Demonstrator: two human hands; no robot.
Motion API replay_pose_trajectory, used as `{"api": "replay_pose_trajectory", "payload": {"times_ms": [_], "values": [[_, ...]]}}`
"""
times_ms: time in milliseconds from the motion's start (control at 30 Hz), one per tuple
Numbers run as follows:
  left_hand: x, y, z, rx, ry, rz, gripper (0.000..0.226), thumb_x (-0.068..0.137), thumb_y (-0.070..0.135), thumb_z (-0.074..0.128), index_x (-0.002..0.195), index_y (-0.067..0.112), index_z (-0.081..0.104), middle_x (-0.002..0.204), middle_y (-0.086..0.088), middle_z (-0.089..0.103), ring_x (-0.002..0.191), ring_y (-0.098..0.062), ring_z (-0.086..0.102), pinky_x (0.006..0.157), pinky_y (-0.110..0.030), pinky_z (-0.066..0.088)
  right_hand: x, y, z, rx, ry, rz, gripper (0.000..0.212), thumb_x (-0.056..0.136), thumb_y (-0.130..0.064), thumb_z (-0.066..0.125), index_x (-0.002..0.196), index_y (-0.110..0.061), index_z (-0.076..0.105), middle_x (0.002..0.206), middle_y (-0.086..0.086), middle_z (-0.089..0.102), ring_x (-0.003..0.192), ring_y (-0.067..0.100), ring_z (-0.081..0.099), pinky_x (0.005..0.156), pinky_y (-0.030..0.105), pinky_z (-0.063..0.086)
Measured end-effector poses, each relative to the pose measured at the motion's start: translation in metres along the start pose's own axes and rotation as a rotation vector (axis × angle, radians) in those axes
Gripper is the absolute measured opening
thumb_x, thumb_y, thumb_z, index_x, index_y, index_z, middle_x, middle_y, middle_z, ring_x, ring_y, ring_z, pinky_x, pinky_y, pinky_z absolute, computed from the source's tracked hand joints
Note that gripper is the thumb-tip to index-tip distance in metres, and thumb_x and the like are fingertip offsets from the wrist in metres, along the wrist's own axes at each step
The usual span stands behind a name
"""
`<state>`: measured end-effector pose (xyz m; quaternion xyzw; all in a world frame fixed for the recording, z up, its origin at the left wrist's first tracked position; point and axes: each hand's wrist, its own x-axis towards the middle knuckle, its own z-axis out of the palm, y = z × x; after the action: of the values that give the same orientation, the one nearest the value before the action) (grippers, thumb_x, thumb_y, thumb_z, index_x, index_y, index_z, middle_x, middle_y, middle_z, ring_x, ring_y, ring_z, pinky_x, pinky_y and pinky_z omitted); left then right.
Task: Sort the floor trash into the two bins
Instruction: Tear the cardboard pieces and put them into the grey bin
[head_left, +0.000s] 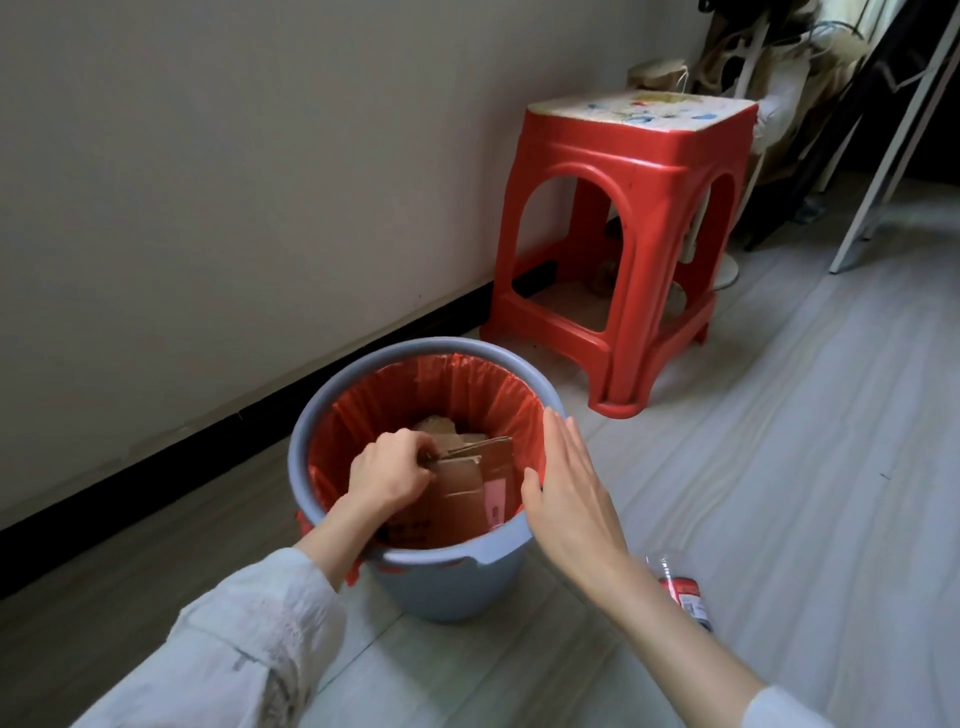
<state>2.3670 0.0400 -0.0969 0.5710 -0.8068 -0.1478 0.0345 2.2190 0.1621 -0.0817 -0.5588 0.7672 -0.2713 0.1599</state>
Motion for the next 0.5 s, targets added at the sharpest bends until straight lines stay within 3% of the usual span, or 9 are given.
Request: {"api": "replay_pose_trajectory", "payload": {"times_ms": [67, 167, 267, 400, 500], "values": [[0.005, 0.004, 0.005, 0.196, -0.132, 0.055, 0.035, 0.08, 0.023, 0.062, 0.114, 0.027, 0.061, 0.117, -0.005, 0.063, 0.112, -0.026, 0.057, 0.087, -0.033, 0.044, 0.001, 0.003, 0.001, -0.035, 0.006, -0.028, 0.061, 0.098, -0.016, 0.032, 0.15, -0.015, 0.0, 0.159, -0.003, -0.001, 0.145, 0.009, -0.007, 0.115, 0.02, 0.004], [0.016, 0.002, 0.008, 0.357, -0.185, 0.062, 0.033, 0.083, 0.02, 0.056, 0.115, 0.015, 0.059, 0.117, -0.01, 0.06, 0.111, -0.029, 0.056, 0.086, -0.035, 0.045, 0.001, 0.003, 0.001, -0.059, 0.006, -0.049, 0.06, 0.098, -0.016, 0.03, 0.15, -0.015, 0.0, 0.159, -0.003, -0.003, 0.145, 0.009, -0.008, 0.114, 0.018, 0.001], [0.025, -0.002, 0.016, 0.274, -0.232, 0.044, 0.038, 0.085, 0.02, 0.055, 0.121, 0.011, 0.053, 0.121, -0.012, 0.049, 0.113, -0.032, 0.054, 0.091, -0.04, 0.047, 0.001, 0.005, 0.002, -0.063, 0.011, -0.056, 0.06, 0.098, -0.016, 0.03, 0.15, -0.015, 0.0, 0.159, -0.003, -0.003, 0.145, 0.009, -0.009, 0.115, 0.019, 0.002], [0.025, -0.004, 0.015, 0.142, -0.348, -0.013, 0.069, 0.08, 0.023, 0.066, 0.139, 0.011, 0.031, 0.133, -0.017, 0.042, 0.123, -0.034, 0.045, 0.101, -0.038, 0.039, 0.003, 0.007, 0.006, -0.077, 0.012, -0.073, 0.058, 0.099, -0.016, 0.027, 0.15, -0.013, 0.0, 0.159, -0.001, -0.004, 0.145, 0.011, -0.011, 0.116, 0.022, 0.001], [0.01, 0.001, 0.002, 0.076, -0.213, 0.038, 0.067, 0.087, 0.025, 0.056, 0.144, 0.02, 0.022, 0.139, -0.011, 0.037, 0.122, -0.034, 0.046, 0.099, -0.041, 0.04, 0.002, 0.008, 0.006, -0.094, -0.004, -0.091, 0.051, 0.101, -0.019, 0.024, 0.149, -0.015, 0.012, 0.159, 0.0, -0.005, 0.145, 0.012, -0.013, 0.118, 0.027, 0.002]]}}
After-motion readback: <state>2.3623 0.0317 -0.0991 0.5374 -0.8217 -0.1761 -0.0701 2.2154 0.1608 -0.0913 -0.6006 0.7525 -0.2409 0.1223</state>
